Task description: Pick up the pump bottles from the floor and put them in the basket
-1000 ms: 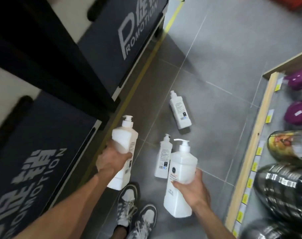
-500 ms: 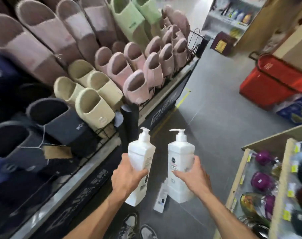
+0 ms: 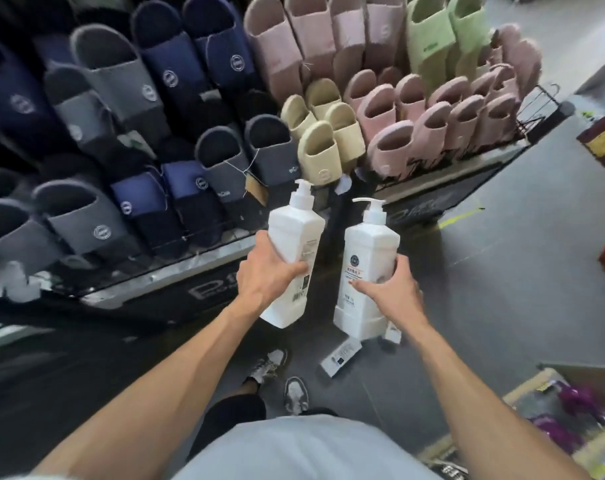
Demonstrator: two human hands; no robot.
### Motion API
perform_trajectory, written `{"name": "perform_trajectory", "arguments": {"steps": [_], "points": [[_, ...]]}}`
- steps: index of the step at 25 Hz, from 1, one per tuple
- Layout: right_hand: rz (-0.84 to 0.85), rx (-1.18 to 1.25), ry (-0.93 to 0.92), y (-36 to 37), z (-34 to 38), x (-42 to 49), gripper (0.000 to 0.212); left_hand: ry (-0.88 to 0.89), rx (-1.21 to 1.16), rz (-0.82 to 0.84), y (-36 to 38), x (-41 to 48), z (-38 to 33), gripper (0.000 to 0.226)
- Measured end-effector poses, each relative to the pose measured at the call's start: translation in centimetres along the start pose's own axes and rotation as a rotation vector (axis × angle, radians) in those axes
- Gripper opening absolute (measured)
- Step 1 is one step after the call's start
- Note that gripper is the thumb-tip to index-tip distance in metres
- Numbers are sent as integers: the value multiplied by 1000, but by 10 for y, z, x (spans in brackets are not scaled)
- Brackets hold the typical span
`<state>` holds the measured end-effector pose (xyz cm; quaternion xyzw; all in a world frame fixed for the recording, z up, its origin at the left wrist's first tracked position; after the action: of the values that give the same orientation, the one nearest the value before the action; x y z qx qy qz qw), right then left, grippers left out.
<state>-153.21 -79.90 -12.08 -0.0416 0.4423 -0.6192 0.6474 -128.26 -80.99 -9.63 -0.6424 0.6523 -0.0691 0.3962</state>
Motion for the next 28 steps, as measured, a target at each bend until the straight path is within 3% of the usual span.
{"name": "perform_trajectory", "arguments": {"steps": [5,14,23,28], "points": [[128,-68,-165,29,48,0,82,-111,-95,-182,-39,-52,45,69],[422,-310,-420,162,139,-52,84,-390,-173,-434,-98,-158,159,67],[667,-558,-649,351,222,-176,86,-678,-530,-727,-168,-275,325,70],[784,-670,-719,455,239,-258,92,-844,-606,-834,-199,-357,413,70]]}}
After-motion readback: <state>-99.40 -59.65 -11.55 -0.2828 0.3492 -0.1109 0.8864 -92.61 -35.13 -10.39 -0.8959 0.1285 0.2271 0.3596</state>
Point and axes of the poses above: each hand's wrist, its own x-axis towards the middle knuckle, its own y-axis out of the palm, z = x × y, the point moved 2 cm from there along x, towards the middle knuckle, and after that the axes turned 8 degrees about z, right-handed, at the moved point
